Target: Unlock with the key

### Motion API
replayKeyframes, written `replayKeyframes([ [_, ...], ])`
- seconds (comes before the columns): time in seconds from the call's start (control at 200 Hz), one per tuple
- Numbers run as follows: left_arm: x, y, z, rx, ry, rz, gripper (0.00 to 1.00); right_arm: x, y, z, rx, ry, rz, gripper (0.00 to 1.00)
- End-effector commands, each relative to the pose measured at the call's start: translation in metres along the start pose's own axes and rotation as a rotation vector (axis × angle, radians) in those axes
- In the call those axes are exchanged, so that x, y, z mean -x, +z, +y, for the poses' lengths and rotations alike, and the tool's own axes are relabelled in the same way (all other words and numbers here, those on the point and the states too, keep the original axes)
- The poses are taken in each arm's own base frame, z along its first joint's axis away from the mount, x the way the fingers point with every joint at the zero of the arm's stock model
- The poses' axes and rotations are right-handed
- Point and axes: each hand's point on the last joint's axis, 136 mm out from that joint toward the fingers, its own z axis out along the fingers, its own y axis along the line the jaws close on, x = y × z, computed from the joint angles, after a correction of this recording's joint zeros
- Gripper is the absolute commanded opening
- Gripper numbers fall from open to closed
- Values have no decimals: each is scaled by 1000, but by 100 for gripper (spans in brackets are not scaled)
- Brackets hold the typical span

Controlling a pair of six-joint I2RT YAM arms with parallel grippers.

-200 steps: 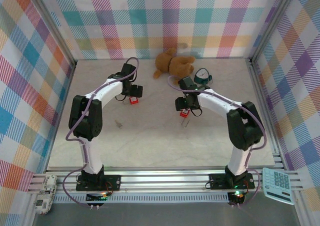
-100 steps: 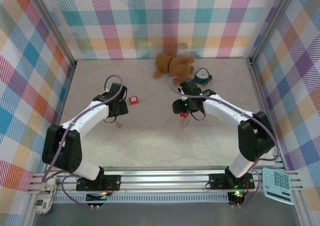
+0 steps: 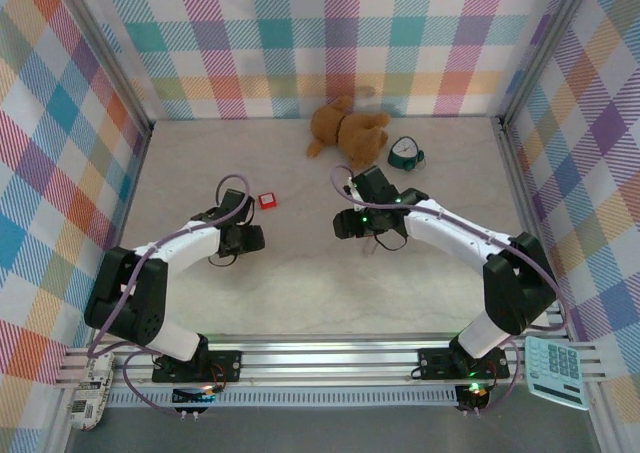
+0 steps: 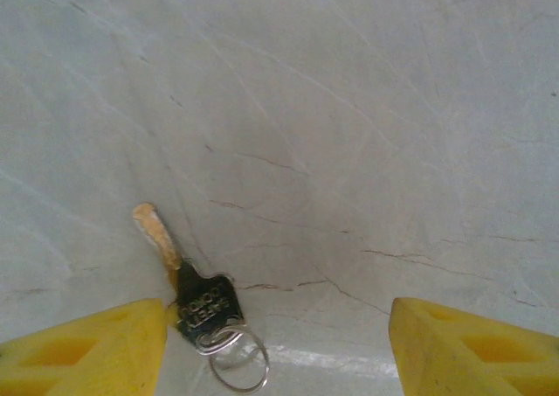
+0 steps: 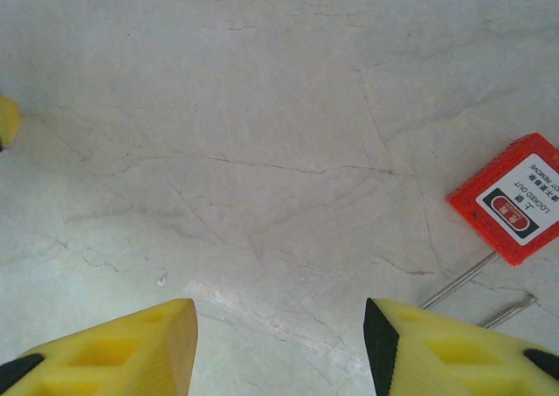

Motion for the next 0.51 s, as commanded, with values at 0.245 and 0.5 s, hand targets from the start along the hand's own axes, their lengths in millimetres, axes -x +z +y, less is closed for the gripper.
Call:
replayKeyframes([
  [0.245, -15, 23, -30, -158, -32, 58, 57, -1, -16, 6, -11, -15, -6, 49],
  [0.5, -47, 13, -83, -297, -103, 37, 53, 0, -15, 1, -38, -12, -10, 47],
])
